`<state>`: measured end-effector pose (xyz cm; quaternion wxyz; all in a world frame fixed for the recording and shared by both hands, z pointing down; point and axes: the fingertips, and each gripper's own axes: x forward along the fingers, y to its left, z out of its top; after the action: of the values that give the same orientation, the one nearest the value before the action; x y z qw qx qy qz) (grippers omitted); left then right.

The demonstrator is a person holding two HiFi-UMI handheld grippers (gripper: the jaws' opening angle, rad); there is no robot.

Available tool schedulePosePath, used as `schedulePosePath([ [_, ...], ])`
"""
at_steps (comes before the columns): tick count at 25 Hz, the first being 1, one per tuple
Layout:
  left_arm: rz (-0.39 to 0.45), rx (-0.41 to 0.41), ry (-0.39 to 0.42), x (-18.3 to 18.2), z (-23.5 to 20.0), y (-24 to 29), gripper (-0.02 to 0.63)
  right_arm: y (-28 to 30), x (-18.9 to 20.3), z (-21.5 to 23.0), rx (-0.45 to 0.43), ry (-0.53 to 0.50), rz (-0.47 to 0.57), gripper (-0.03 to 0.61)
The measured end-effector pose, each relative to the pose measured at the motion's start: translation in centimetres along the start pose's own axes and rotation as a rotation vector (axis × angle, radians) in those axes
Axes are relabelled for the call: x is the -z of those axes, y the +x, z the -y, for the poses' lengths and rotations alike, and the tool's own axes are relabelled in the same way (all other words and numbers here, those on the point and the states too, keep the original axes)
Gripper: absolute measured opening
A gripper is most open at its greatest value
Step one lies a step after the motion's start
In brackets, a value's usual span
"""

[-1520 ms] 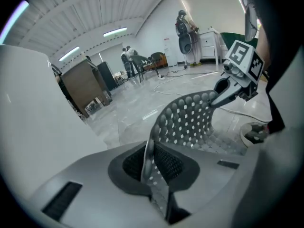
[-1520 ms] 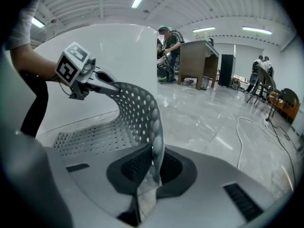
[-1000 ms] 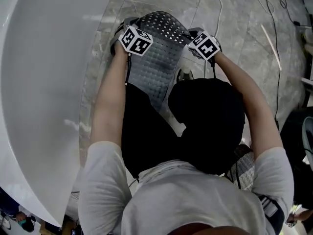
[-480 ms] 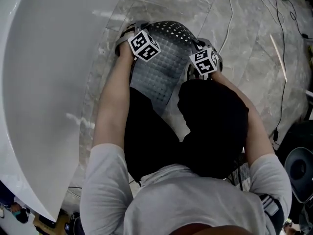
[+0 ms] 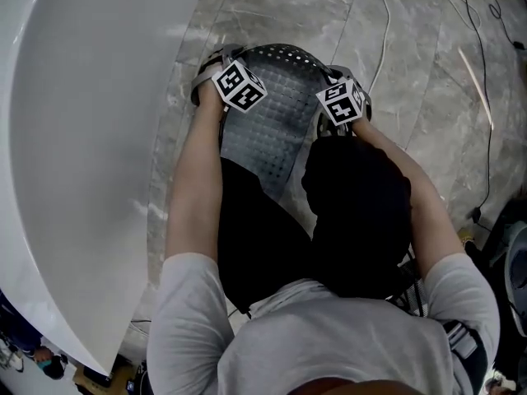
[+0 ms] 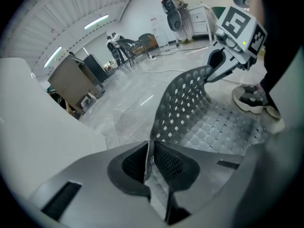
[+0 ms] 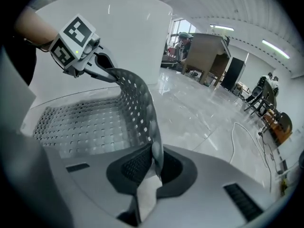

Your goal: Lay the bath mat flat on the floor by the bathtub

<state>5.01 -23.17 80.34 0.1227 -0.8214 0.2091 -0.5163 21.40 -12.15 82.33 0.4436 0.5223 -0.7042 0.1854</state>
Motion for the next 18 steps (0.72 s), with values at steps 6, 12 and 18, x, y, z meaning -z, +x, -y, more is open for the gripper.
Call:
schedulePosePath([
  [6, -0.036, -0.025, 0.116, 0.4, 1.1, 0.7, 0.031, 1.1, 0.2, 1.1, 0.02, -0.03, -0.034, 0.026],
  [12, -0.049, -0.025, 0.092, 0.5, 0.9, 2.4, 0.031, 2.3, 0.5, 1.3, 0.009, -0.051, -0.048, 0.026],
  [18, -0.066, -0.041, 0.016, 0.3, 0.0, 4.9, 0.031, 3.6, 0.4, 1.7, -0.014, -0.08, -0.054, 0.026],
])
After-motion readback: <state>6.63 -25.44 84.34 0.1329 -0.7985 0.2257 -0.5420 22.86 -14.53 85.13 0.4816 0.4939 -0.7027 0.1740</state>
